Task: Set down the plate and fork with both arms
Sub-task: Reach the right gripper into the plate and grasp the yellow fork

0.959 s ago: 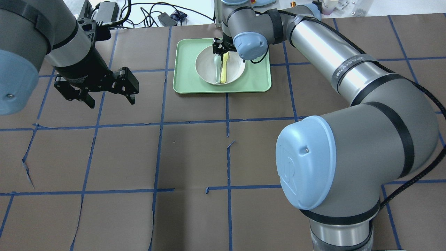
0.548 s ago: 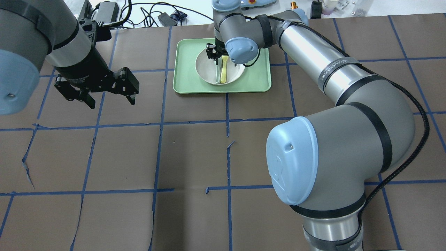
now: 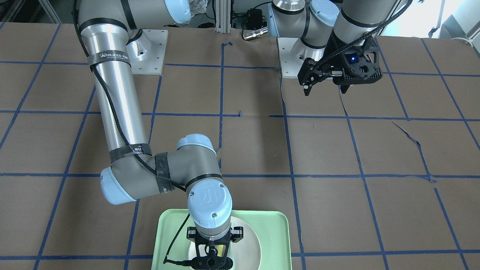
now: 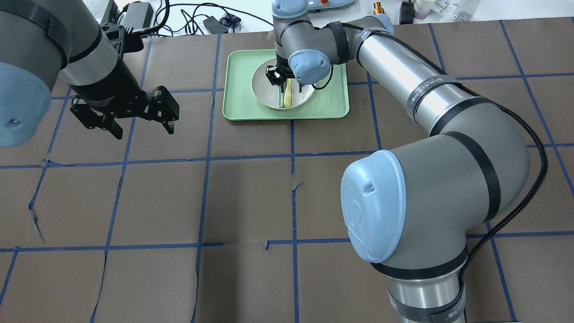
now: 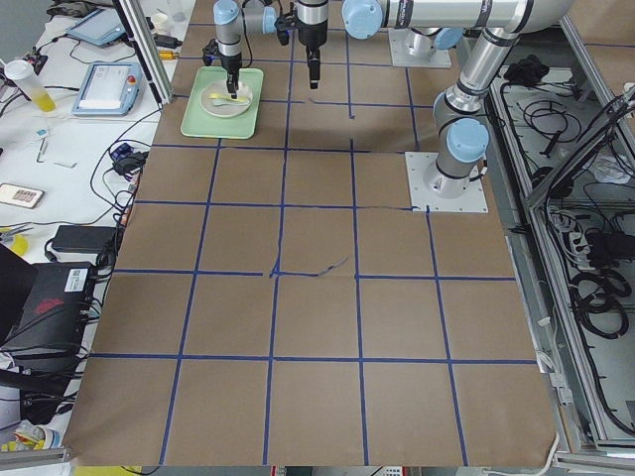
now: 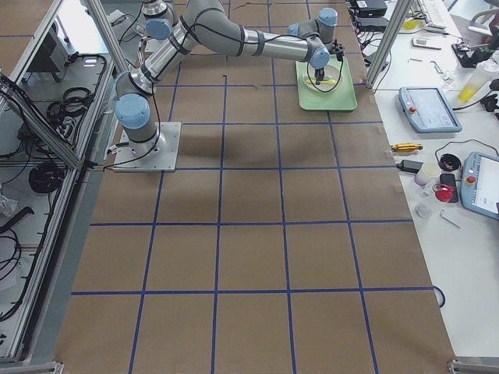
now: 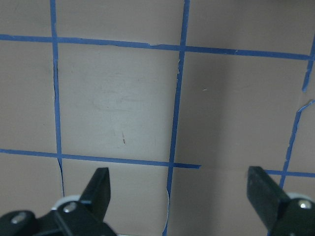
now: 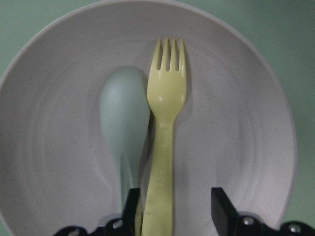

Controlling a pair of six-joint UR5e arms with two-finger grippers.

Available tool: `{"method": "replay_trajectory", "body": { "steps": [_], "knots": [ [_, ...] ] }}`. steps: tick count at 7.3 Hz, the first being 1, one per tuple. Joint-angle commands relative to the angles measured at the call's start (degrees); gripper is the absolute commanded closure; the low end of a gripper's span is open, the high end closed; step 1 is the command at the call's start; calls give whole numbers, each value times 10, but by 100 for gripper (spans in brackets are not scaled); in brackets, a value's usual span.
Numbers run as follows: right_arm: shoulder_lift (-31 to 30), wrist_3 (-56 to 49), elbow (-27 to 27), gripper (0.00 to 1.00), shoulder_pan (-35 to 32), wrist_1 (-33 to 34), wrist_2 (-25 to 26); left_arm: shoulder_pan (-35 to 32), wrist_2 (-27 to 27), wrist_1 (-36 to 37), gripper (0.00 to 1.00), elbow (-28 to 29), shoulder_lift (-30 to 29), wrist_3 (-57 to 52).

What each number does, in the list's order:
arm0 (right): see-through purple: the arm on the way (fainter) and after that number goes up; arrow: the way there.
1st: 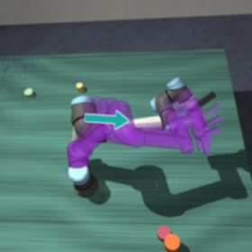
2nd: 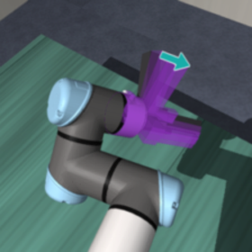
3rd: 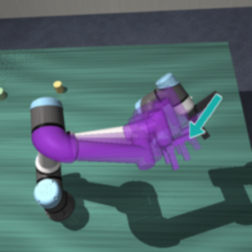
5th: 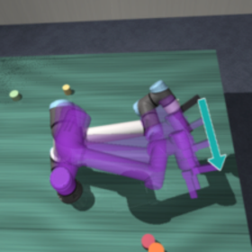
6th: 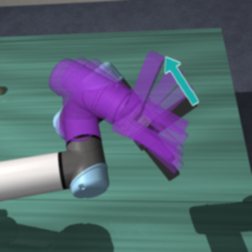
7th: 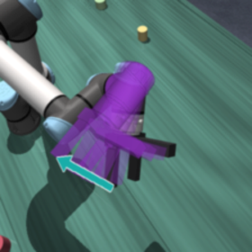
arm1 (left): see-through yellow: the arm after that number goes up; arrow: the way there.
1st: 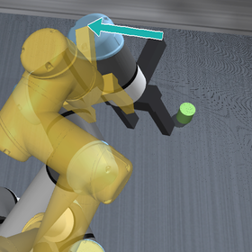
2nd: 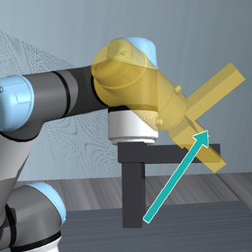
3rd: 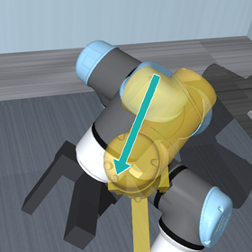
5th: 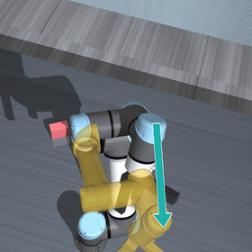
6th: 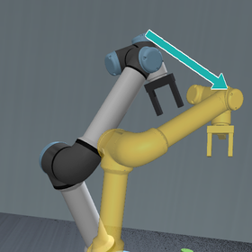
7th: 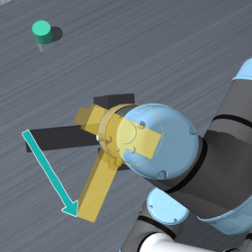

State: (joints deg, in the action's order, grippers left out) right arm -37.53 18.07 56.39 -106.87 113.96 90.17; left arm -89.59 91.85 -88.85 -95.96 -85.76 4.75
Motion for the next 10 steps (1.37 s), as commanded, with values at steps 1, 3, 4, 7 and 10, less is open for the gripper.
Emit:
{"method": "replay_trajectory", "body": {
  "steps": [1, 3, 4, 7, 10],
  "knots": [
    [4, -1, 0, 44, 0, 1, -1, 0, 0, 0, 0, 0, 0, 0],
    [8, -1, 0, 55, 0, 5, -1, -1, 0, 1, 0, 0, 0, 0],
    [9, -1, 0, 57, 0, 6, -1, -1, 0, 1, 0, -1, 0, 0],
    [10, -1, 1, 71, 0, 10, -2, 0, 0, 1, 0, -1, 0, 0],
    [8, -1, 2, 89, 0, 10, -1, 0, -1, 1, 0, -1, 0, 0]
  ]
}}
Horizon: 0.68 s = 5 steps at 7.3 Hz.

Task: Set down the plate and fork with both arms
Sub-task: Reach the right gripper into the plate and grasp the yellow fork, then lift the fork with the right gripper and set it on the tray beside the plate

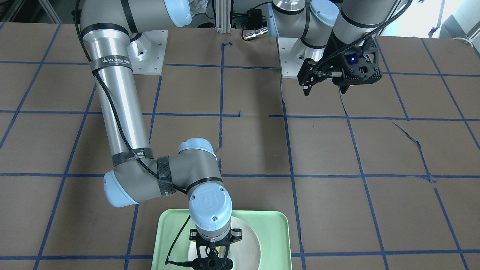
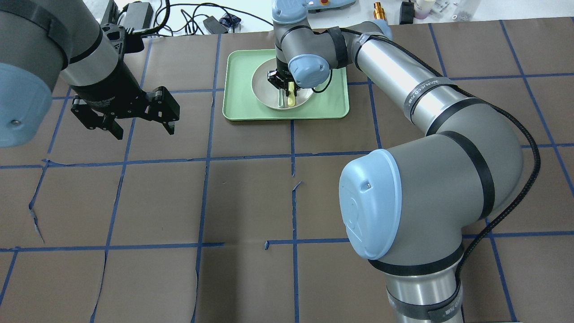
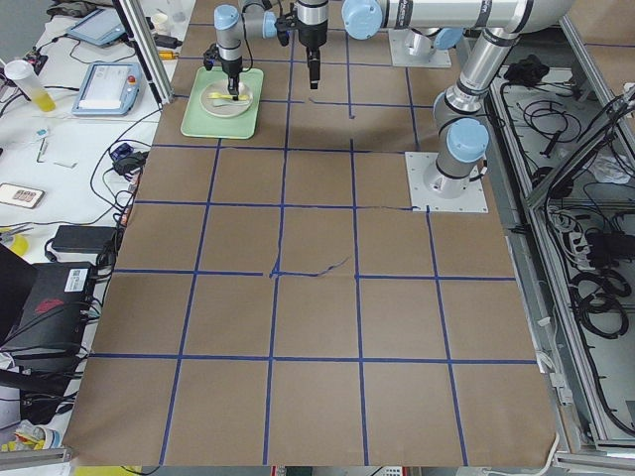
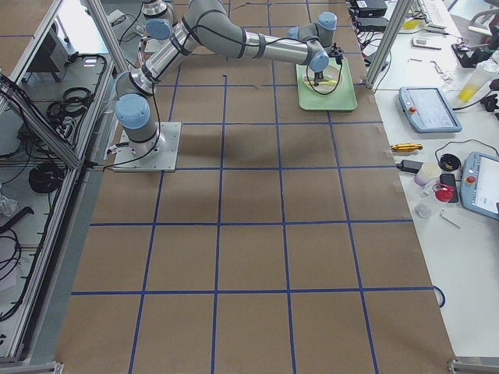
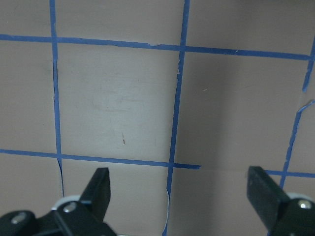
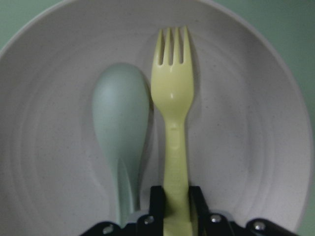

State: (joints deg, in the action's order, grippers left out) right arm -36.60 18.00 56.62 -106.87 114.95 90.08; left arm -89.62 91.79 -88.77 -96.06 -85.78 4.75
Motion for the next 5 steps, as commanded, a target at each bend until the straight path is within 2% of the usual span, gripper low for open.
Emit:
{"method": "replay_trajectory", "body": {
  "steps": [1, 5],
  "knots": [
    [-7, -5, 0, 96, 0, -1, 1, 0, 1, 0, 0, 0, 0, 0],
    [-51, -70, 10, 98, 24, -5, 9, 1, 0, 0, 0, 0, 0, 1]
  ]
}}
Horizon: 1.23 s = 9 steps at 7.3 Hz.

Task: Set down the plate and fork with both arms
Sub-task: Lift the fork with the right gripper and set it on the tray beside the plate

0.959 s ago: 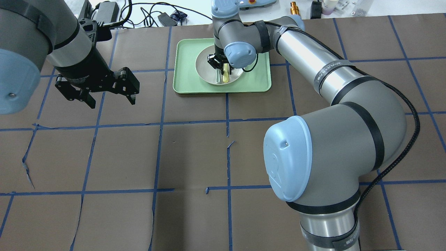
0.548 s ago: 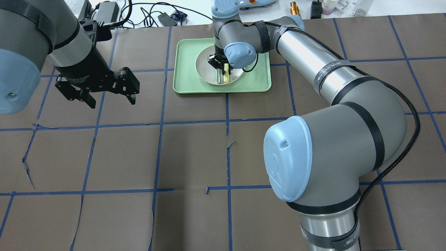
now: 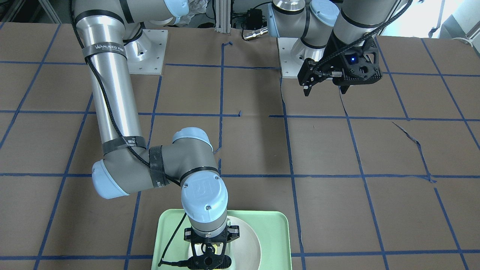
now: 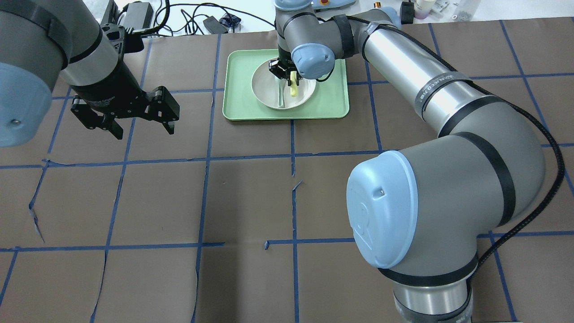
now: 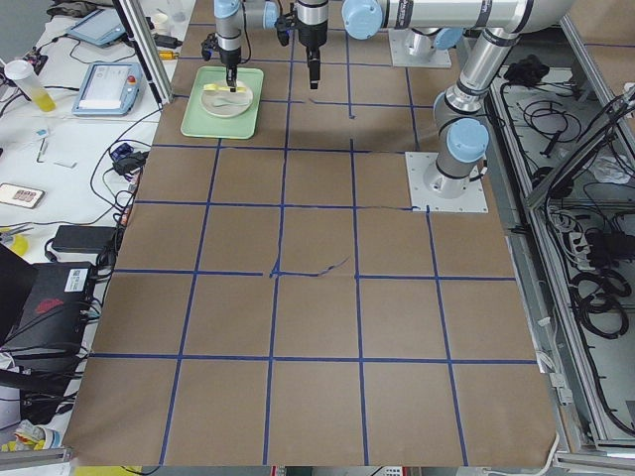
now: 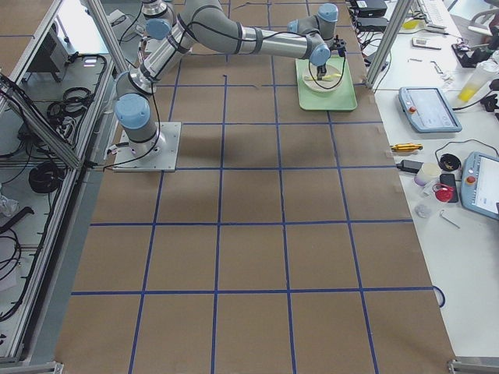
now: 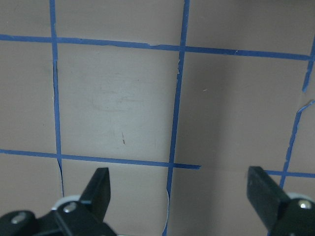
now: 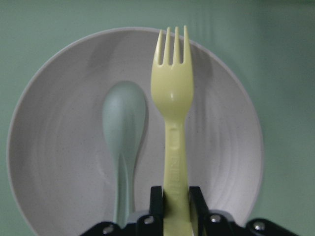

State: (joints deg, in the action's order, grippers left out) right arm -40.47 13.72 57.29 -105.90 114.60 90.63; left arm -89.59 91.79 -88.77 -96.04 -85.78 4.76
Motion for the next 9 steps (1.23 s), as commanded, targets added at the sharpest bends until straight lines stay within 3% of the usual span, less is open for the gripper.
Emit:
{"method": "replay_trajectory", "body": {
  "steps": [1, 3, 9],
  "knots": [
    [-14, -31, 3, 99, 34, -2, 2, 0, 0, 0, 0, -1, -1, 1],
    [-14, -83, 31, 99, 65, 1, -8, -1, -2, 0, 0, -1, -4, 2],
    [-11, -93, 78, 100, 77, 16, -26, -1, -2, 0, 0, -2, -6, 2]
  ]
}}
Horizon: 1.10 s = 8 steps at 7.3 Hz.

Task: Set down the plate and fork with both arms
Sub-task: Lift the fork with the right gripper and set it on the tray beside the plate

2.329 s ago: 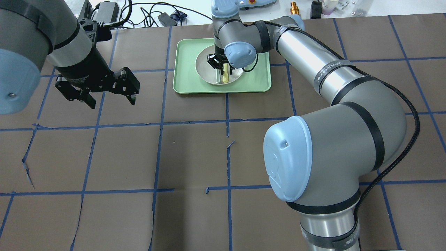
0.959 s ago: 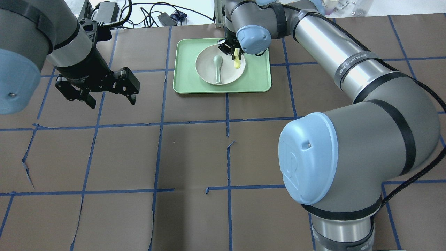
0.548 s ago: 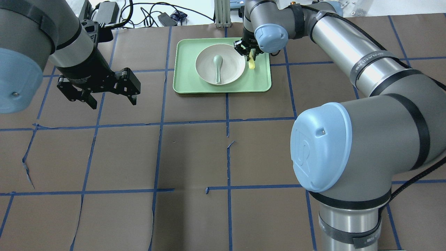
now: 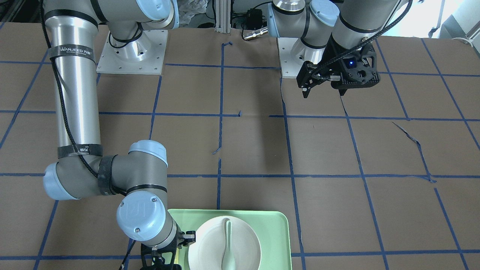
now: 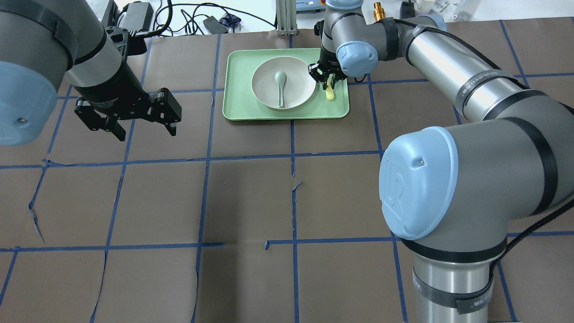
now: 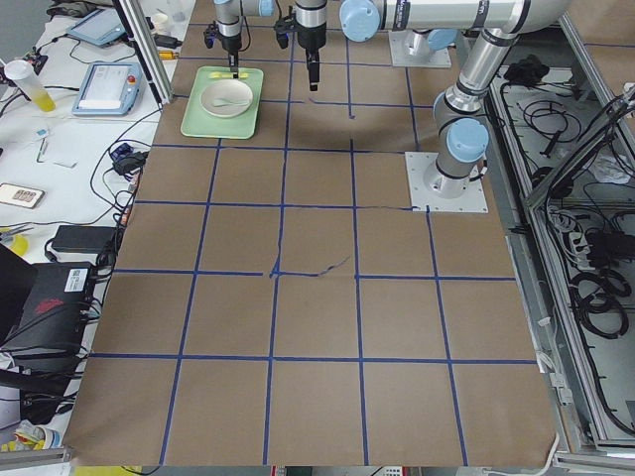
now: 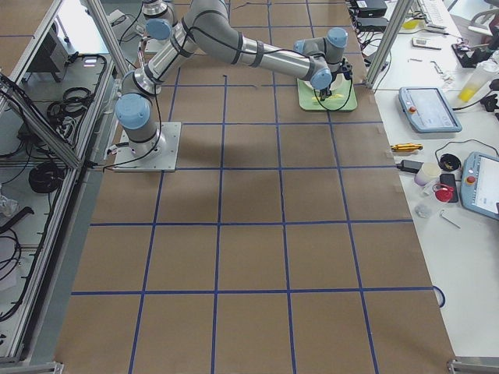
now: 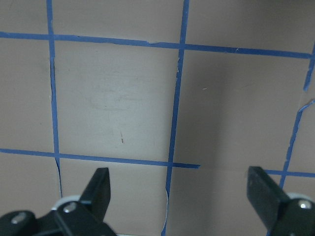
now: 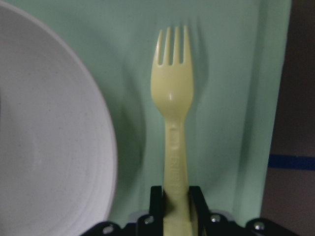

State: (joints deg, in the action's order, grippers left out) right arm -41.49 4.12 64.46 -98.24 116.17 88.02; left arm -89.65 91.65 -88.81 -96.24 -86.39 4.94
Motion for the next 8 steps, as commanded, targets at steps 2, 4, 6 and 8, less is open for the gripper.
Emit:
{"method": "replay_trajectory", "body": {
  "steps": [2, 4, 6, 8],
  "knots": [
    [-6, -1, 8, 1, 1, -1, 0, 0, -1, 0, 0, 0, 0, 0],
    [-87, -24, 50, 0, 2, -18, 24, 0, 0, 0, 0, 0, 0, 0],
    [-263, -29, 224, 0, 3, -19, 26, 0, 0, 0, 0, 1, 0, -1],
    [-419, -31, 334, 0, 4, -47, 26, 0, 1, 0, 0, 0, 0, -2]
  ]
}}
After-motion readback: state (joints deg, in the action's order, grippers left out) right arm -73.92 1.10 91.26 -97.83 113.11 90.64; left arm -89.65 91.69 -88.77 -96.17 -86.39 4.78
